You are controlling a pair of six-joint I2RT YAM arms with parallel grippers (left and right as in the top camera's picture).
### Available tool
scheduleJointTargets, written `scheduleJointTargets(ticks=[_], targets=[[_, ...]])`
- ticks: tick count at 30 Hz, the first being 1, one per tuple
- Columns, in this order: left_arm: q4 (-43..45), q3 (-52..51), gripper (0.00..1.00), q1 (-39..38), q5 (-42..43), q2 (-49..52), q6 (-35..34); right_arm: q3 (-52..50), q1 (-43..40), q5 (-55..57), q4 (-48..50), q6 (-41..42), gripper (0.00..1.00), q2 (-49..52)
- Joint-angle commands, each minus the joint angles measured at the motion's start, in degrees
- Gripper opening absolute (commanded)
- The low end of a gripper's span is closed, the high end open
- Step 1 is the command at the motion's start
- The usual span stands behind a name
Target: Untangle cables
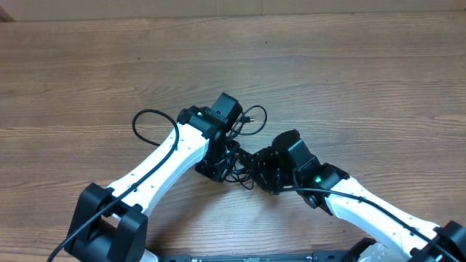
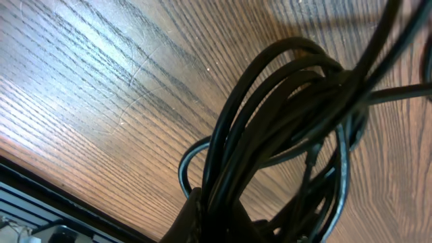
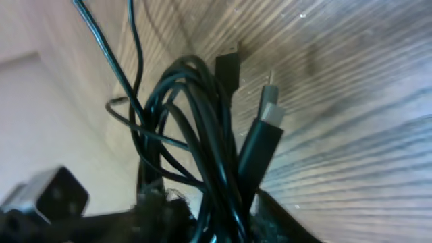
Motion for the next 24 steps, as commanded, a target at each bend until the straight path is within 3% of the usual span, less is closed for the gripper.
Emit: scheduleJointTargets(ticks=[1,8,13,19,24], targets=[[-0.55,-0.13,0.04,0.61,-0.68,0.46,-4.11,1.68,0.15,1.31,-1.51,-0.17,0.52,-0.15],[-0.85,-0.13,0.04,1.97,-0.72,0.46,-7.48,1.68,0.15,5.64,-6.62,-0.20,0.62,-0.15],[-0.92,-0.13,0.04,2.78,-0.72,0.46,-10.03,1.68,0.15,7.23,-13.00,-0.20,0.64,-0.15],[-0.85,-0.13,0.05,2.95,-2.38,0.46,-15.23,1.68,0.17,3.91,-16.96,-4.72,0.67,-0.15],[-0.66,-0.13,0.06,2.95,-4.61,0.46,-15.32,1.68,0.22,-2.32,-17.97,-7.54,0.69,-0.15]])
